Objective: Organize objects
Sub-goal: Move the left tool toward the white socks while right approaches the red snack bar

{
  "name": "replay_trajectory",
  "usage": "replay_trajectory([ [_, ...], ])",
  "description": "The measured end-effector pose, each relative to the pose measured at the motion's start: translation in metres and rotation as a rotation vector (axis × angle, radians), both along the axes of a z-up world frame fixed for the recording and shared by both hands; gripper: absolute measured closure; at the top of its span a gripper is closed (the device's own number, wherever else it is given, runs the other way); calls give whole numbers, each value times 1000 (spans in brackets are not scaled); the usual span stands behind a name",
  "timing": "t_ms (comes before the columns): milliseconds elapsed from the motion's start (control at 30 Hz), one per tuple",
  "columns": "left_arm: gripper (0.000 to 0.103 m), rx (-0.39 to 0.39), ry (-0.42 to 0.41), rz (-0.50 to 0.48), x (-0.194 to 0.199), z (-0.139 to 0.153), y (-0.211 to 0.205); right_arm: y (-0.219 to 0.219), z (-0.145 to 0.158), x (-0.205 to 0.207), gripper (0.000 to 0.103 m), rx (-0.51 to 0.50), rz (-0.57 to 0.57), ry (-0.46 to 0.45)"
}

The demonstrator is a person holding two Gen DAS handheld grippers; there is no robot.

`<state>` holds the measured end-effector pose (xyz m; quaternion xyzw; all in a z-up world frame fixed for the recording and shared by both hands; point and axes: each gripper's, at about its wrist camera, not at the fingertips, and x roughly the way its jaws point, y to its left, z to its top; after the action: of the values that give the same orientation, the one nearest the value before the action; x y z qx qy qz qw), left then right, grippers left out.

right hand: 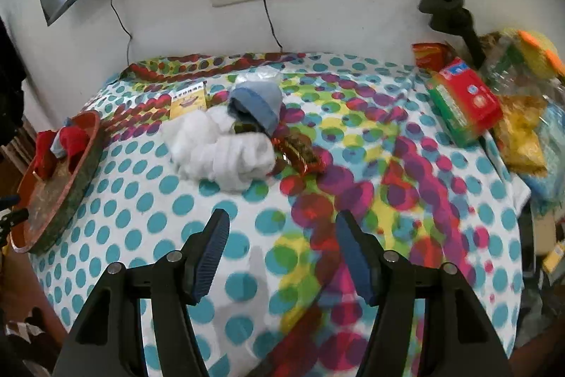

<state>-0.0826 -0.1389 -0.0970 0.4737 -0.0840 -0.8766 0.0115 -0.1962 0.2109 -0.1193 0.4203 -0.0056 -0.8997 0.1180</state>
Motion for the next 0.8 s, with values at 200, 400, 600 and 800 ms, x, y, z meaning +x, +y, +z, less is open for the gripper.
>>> replay_trajectory([
  [200,53,30,-50,-68,-15,-3,39,4,-13,-49,65,85,32,-15],
  [400,53,35,-91,-132,-39,-8,76,3,-28,-81,66,85,94,-39],
  [600,53,113,-125,-165,-87,-15,111,-5,-39,-88,72,85,145,-22],
  [800,53,147,-135,-212,-133,-24,145,-4,-39,-73,83,119,155,-3],
])
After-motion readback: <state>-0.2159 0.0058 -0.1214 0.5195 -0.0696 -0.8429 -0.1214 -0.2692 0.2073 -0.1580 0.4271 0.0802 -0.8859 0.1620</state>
